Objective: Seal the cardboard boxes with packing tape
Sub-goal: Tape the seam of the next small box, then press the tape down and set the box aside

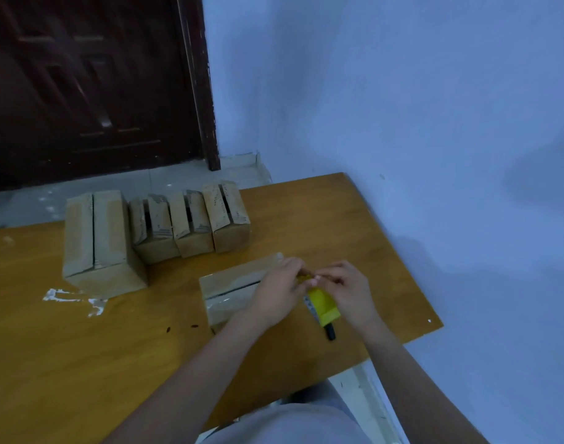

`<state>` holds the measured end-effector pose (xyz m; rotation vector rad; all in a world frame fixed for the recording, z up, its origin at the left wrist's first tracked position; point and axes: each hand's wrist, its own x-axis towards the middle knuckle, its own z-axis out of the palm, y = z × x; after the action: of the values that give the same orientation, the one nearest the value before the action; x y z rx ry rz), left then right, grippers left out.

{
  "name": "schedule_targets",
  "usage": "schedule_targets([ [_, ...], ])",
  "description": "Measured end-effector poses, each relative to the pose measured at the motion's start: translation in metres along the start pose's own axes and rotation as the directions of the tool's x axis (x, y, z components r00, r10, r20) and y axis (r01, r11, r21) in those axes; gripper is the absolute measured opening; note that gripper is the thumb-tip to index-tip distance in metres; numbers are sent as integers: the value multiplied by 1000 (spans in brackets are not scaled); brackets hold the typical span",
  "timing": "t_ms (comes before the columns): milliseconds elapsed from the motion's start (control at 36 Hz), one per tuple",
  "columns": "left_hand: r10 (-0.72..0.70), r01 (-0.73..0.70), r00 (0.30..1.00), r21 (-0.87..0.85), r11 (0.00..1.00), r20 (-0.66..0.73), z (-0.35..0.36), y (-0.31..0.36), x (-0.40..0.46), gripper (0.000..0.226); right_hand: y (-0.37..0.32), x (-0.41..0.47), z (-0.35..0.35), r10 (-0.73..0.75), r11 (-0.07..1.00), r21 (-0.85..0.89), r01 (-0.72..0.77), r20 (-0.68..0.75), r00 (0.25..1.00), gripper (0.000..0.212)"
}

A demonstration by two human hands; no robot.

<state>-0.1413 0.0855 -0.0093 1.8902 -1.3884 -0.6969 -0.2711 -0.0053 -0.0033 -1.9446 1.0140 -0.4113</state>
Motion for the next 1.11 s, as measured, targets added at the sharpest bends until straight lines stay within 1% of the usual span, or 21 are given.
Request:
schedule_targets([
  [56,-37,28,996,-114,993,-80,0,5,5,23,-8,1,-3,-12,1000,19,12,-31,999,10],
  [83,-50,37,995,-134,990,-90,-2,6,7,22,-10,3,-4,-10,1000,18,11,-41,999,12],
  [167,-58,46,993,-112,993,-105,-5,9,11,23,-16,7,-5,13,1000,29,-11,-56,998,17],
  [222,-56,45,989,-84,995,-139,-7,10,13,32,-23,8,-5,19,999,52,-15,-66,998,22],
  [278,-88,76,982,-77,994,-167,-13,9,14,34,-27,9,-5,39,991,134,-30,-65,997,27],
  [333,-176,152,965,-136,979,-192,-22,10,18,30,-34,7,-7,60,968,247,-50,-34,998,28],
  [361,-248,206,950,-217,954,-190,-27,10,20,30,-38,5,-9,59,955,292,-55,-7,998,23],
  [389,-335,267,928,-335,903,-164,-31,11,24,31,-41,2,-13,45,944,326,-50,24,999,20],
  [444,-494,396,869,-562,726,-26,-39,11,31,31,-47,-4,-20,-21,916,400,-28,117,993,22],
  [472,-528,447,848,-602,661,49,-43,10,34,29,-48,-7,-23,-62,901,434,-20,174,983,22],
  [500,-537,484,838,-594,643,103,-45,9,38,28,-50,-8,-25,-114,895,446,0,228,967,21],
  [528,-530,505,836,-572,646,140,-47,8,41,29,-49,-8,-26,-162,899,437,34,260,952,19],
  [583,-491,495,856,-535,685,163,-48,7,49,32,-45,-6,-24,-190,912,402,86,227,955,20],
  [639,-448,427,890,-498,755,83,-49,4,61,31,-44,-6,-20,-148,914,399,78,149,978,27],
  [694,-425,359,904,-451,817,-51,-53,-4,76,30,-41,-6,-17,-43,931,366,-5,124,991,33],
  [722,-421,342,901,-432,834,-99,-57,-8,82,29,-39,-8,-15,24,948,311,-70,150,988,36],
  [778,-404,334,905,-362,870,-136,-62,-17,89,30,-33,-14,-10,175,971,124,-206,220,960,43],
  [833,-378,352,920,-207,913,-103,-58,-20,86,30,-18,-17,-3,239,971,-69,-230,198,951,46],
  [889,-379,368,921,-113,923,-88,-48,-27,79,30,-9,-19,2,264,958,-162,-236,183,947,47],
  [1028,-374,361,922,-117,925,-106,-29,-52,72,31,-1,-23,20,334,943,-94,-320,221,916,46],
  [1111,-384,363,916,-164,917,-116,-20,-59,70,31,-2,-25,25,334,942,-103,-319,210,919,49],
])
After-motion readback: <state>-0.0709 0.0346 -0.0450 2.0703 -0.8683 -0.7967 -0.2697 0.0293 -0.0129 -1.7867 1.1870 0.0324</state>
